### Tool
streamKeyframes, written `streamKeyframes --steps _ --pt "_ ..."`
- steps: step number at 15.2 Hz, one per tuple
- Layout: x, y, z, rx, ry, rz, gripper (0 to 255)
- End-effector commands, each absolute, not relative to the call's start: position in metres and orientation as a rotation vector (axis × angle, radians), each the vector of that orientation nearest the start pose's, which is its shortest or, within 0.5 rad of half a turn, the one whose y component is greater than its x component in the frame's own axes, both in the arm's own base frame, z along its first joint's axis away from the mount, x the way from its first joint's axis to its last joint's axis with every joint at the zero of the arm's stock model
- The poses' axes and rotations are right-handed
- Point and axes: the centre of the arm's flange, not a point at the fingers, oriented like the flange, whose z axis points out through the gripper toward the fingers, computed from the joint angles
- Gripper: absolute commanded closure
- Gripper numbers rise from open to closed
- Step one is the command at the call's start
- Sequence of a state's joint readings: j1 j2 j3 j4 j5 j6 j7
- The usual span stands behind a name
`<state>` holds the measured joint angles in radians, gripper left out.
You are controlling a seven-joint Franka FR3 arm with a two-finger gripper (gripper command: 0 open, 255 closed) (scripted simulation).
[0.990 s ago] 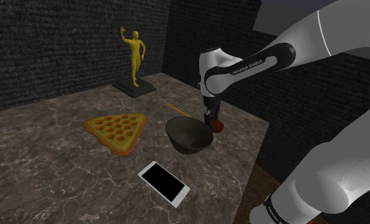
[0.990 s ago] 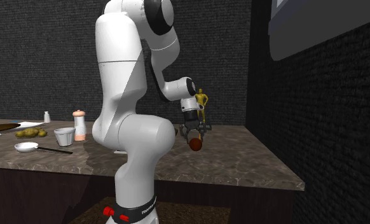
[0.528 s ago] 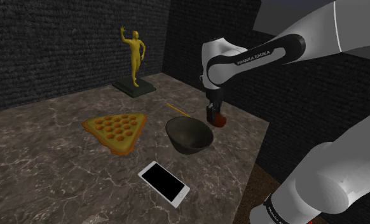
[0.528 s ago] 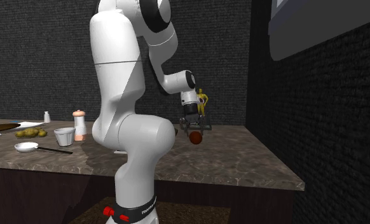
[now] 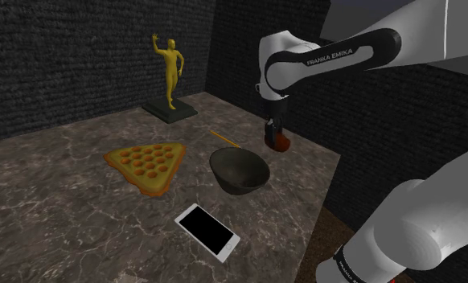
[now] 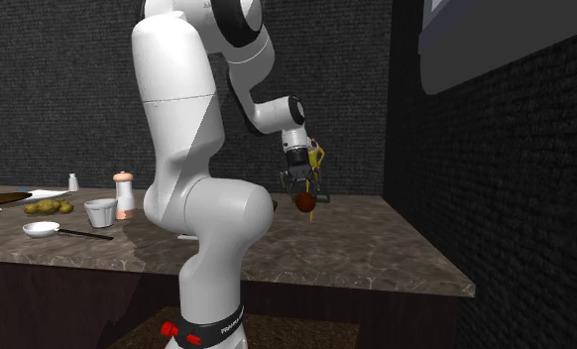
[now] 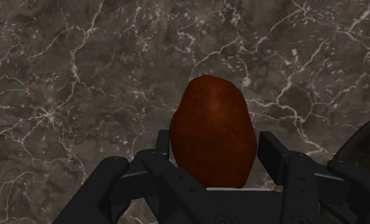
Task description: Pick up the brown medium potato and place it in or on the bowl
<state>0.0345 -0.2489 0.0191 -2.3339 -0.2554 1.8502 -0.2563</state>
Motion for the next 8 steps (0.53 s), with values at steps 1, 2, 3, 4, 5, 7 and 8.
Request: streamKeyframes --steps 1,2,3,4,5,7,8 --pt "0.440 0.004 0.431 -3.259 -0.676 0.432 255" --pt "0.440 0.004 0.436 -3.259 -0.676 0.432 255" --pt "0.440 0.004 0.441 -3.259 -0.676 0.432 255" --pt "0.440 0.004 0.447 -3.259 -0.676 0.432 255" --pt "0.440 0.004 0.452 -3.259 -0.676 0.432 255" --pt "0.440 0.004 0.462 -3.259 -0.676 0.432 255" --pt "0.440 0.004 0.468 -3.259 -0.676 0.432 255"
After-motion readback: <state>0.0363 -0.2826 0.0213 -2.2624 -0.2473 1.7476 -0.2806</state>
